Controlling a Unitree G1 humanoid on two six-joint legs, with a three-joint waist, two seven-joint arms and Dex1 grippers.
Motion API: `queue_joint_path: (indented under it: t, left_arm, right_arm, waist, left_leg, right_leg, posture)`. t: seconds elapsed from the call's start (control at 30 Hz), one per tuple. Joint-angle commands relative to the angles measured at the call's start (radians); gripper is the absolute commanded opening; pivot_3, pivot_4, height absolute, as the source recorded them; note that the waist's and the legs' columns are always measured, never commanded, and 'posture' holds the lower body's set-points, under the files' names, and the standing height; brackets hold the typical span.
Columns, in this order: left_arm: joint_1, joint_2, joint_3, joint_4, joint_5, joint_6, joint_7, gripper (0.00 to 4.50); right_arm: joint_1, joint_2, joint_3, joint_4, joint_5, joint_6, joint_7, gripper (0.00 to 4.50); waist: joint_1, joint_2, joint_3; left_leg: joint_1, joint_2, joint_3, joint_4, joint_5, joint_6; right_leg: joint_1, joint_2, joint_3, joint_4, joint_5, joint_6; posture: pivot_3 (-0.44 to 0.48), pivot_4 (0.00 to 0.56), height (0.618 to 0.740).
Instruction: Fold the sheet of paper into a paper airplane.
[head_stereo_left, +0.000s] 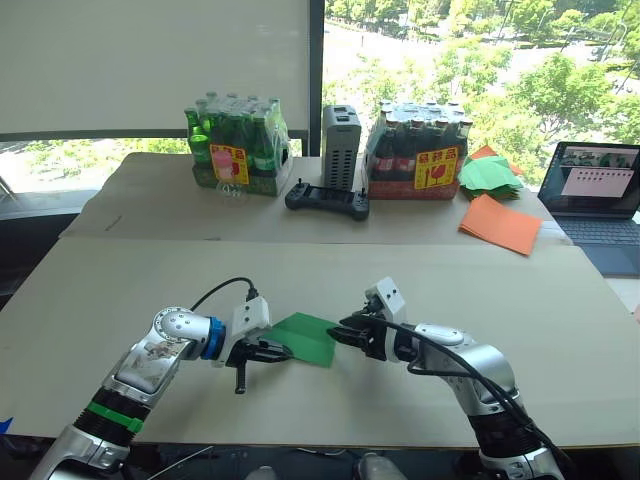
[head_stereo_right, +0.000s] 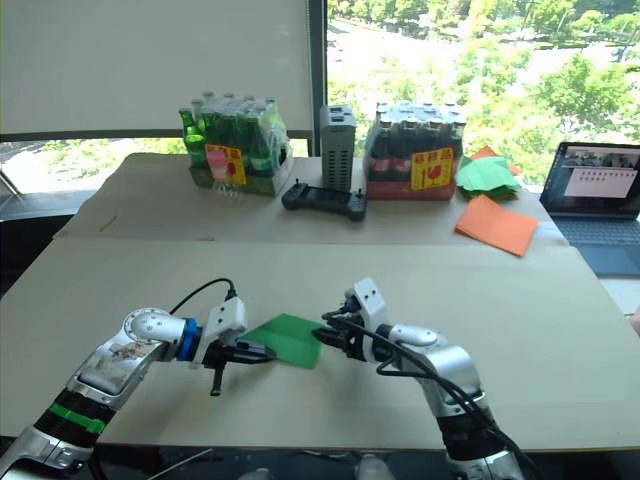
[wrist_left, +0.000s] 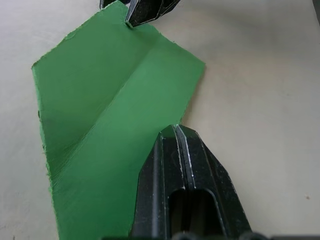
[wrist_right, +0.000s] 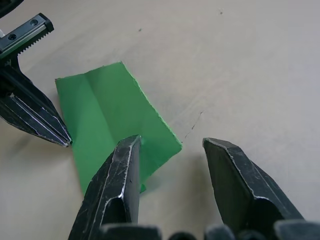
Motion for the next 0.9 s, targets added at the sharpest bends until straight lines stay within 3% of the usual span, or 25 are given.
queue_joint_path:
  t: [0.03, 0.33, 0.37, 0.53, 0.77, 0.9]
  left_arm:
    - [0.003, 0.004, 0.008, -0.041, -0.002, 0.002, 0.006, 0.0]
    - [0.002, 0.004, 0.007, -0.036, 0.001, -0.002, 0.015, 0.0]
    - [0.002, 0.004, 0.006, -0.035, 0.002, -0.003, 0.015, 0.0]
    - [-0.001, 0.003, 0.005, -0.028, 0.004, -0.007, 0.016, 0.0]
    - [-0.005, 0.0, 0.001, -0.014, 0.011, -0.015, 0.016, 0.0]
    - [-0.002, 0.003, 0.001, -0.007, 0.013, -0.016, 0.016, 0.0]
  right_arm:
    - [-0.017, -0.006, -0.017, 0.005, 0.032, 0.002, 0.014, 2.23]
    - [-0.02, 0.018, -0.005, 0.016, 0.072, 0.008, 0.004, 2.23]
    - [-0.02, 0.018, -0.002, 0.017, 0.073, 0.003, 0.004, 1.72]
    - [-0.016, 0.025, -0.007, 0.008, 0.077, -0.023, -0.004, 0.06]
    - [0.008, 0.008, 0.031, -0.046, 0.058, -0.054, 0.004, 0.02]
    - [0.037, -0.023, 0.089, -0.108, 0.006, -0.165, 0.022, 0.02]
  waist:
    - [-0.001, 0.0, 0.0]
    - [-0.001, 0.0, 0.0]
    - [-0.002, 0.0, 0.0]
    - [-0.001, 0.0, 0.0]
    - [-0.001, 0.0, 0.0]
    - [-0.001, 0.0, 0.0]
  left_leg:
    - [0.0, 0.0, 0.0, 0.0, 0.0, 0.0]
    - [0.0, 0.0, 0.0, 0.0, 0.0, 0.0]
    - [0.0, 0.0, 0.0, 0.0, 0.0, 0.0]
    - [0.0, 0.0, 0.0, 0.0, 0.0, 0.0]
    - [0.0, 0.0, 0.0, 0.0, 0.0, 0.0]
    - [0.0, 0.0, 0.0, 0.0, 0.0, 0.0]
  right_leg:
    - [0.0, 0.0, 0.0, 0.0, 0.0, 0.0]
    - [0.0, 0.0, 0.0, 0.0, 0.0, 0.0]
    - [0.0, 0.0, 0.0, 0.0, 0.0, 0.0]
    - [0.0, 0.0, 0.0, 0.0, 0.0, 0.0]
    - [0.0, 0.0, 0.0, 0.0, 0.0, 0.0]
    - [0.0, 0.0, 0.0, 0.0, 0.0, 0.0]
  posture:
    - [0.0, 0.15, 0.74]
    - [0.0, 0.15, 0.74]
    - [0.0, 0.15, 0.74]
    - [0.0, 0.15, 0.74]
    - [0.0, 0.15, 0.74]
    - [0.0, 0.15, 0.74]
